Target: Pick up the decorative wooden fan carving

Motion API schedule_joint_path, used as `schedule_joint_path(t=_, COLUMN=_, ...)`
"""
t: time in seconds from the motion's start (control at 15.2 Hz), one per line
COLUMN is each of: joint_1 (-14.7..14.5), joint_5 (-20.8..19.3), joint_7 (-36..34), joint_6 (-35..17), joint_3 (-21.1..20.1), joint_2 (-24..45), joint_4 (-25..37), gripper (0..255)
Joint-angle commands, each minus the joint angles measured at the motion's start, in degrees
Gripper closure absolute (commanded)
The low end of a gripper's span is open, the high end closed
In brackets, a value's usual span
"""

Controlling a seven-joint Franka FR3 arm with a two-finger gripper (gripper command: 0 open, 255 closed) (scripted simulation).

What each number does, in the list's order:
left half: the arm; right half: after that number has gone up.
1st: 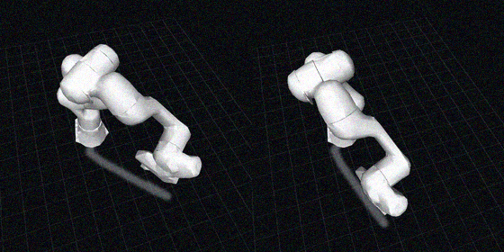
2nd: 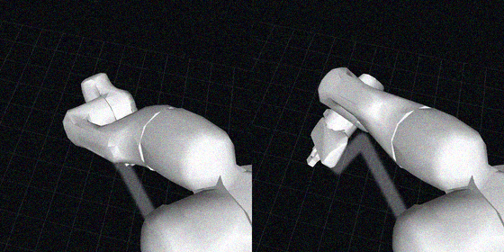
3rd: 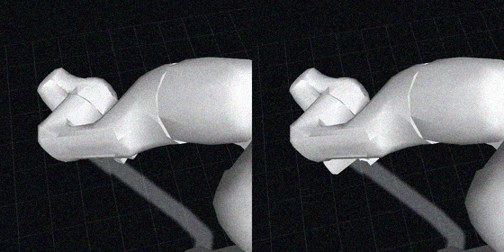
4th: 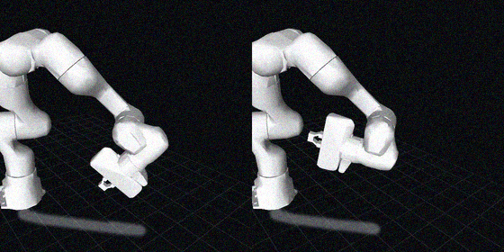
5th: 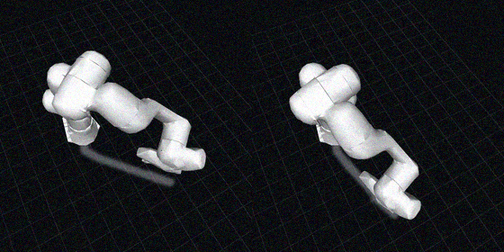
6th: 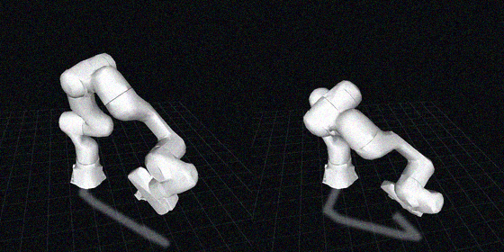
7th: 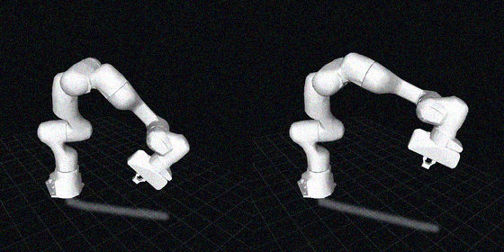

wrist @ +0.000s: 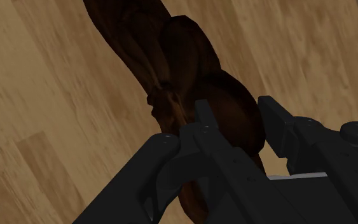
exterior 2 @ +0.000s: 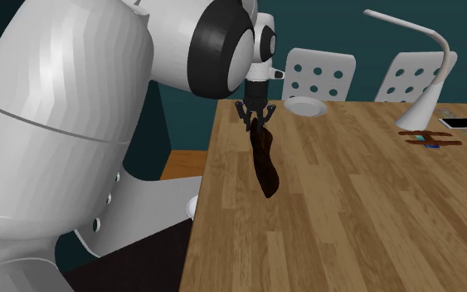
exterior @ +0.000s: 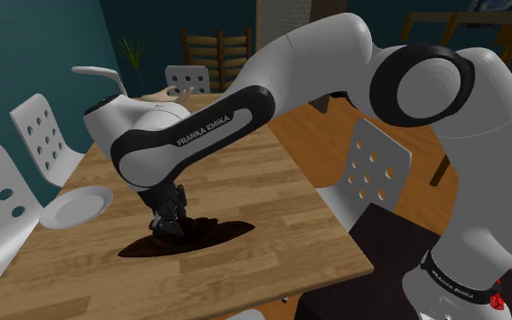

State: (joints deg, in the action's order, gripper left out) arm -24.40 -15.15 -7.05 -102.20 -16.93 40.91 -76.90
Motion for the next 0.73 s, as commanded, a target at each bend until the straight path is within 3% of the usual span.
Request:
schedule_joint_path(t=0.0, joint_1=0.00, joint_5=0.01, joint_7=0.00, joint_6=-0.01, joint_3=0.00, joint_2=0.05, joint_4=-0.03, gripper=255)
schedule_joint_path(t=0.66, joint_1=-0.08, joint_5=0.73, joint_7=0.74, joint_6=5.36, joint_3=-0.42, joint_2=-2.35, joint_4=3.07, gripper=255)
